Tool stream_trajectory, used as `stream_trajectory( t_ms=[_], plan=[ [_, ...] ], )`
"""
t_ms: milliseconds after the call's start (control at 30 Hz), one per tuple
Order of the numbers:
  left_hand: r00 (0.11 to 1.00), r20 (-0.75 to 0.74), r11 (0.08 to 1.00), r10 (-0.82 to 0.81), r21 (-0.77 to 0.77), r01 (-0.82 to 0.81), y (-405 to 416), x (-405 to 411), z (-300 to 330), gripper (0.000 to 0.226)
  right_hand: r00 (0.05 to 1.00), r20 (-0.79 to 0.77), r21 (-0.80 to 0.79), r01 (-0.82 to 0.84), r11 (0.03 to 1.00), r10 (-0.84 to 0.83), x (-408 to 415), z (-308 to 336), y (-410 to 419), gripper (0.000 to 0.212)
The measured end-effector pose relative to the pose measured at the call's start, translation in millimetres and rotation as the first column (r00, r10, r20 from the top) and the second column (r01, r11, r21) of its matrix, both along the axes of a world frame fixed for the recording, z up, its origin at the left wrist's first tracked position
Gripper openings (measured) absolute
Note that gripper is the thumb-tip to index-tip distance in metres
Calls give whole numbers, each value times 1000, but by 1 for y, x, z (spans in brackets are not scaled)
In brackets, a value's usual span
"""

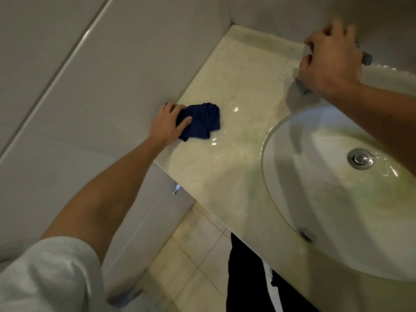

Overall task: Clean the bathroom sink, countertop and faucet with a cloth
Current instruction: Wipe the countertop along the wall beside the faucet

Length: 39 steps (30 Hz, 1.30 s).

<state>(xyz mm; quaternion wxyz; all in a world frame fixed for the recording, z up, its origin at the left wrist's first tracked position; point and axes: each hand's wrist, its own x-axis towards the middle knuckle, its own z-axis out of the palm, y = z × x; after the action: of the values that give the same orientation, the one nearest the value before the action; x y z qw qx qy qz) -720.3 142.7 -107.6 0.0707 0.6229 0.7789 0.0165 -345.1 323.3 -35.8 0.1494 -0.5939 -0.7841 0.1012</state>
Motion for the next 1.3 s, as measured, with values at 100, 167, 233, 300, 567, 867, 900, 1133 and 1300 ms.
stream_trajectory(
  t_ms=[100,167,233,300,567,867,900,1133,1300],
  plan=[
    [993,-85,997,76,24,-74,-19,6,-4,52,1000,9,-5,-1,1000,1,0,-1,0,39],
    [978,-169,993,120,16,-119,-29,8,-4,52,1000,14,-9,-5,1000,5,0,-1,0,40],
    [956,-253,989,148,8,-151,-40,6,-3,52,1000,21,-8,-4,1000,4,0,-1,0,41],
    [936,-311,984,166,-2,-176,-51,6,-2,53,1000,30,-10,6,1000,-6,-1,-1,-1,41],
    [933,-211,954,293,-1,-300,-69,2,10,54,999,36,-28,24,999,-23,-3,2,-3,42],
    [924,-192,943,331,105,-316,-77,48,-15,89,1000,24,-31,19,999,-19,-4,1,-5,45],
    [923,-209,946,323,96,-309,-80,49,-14,88,1000,26,-31,17,999,-16,-3,1,-5,46],
    [889,-361,949,282,-30,-314,-73,49,-4,84,1000,27,-47,10,999,-9,-2,0,-5,56],
    [866,-483,976,126,-96,-195,-65,30,-6,40,1000,11,-55,8,998,-7,-2,2,-5,55]
  ],
)
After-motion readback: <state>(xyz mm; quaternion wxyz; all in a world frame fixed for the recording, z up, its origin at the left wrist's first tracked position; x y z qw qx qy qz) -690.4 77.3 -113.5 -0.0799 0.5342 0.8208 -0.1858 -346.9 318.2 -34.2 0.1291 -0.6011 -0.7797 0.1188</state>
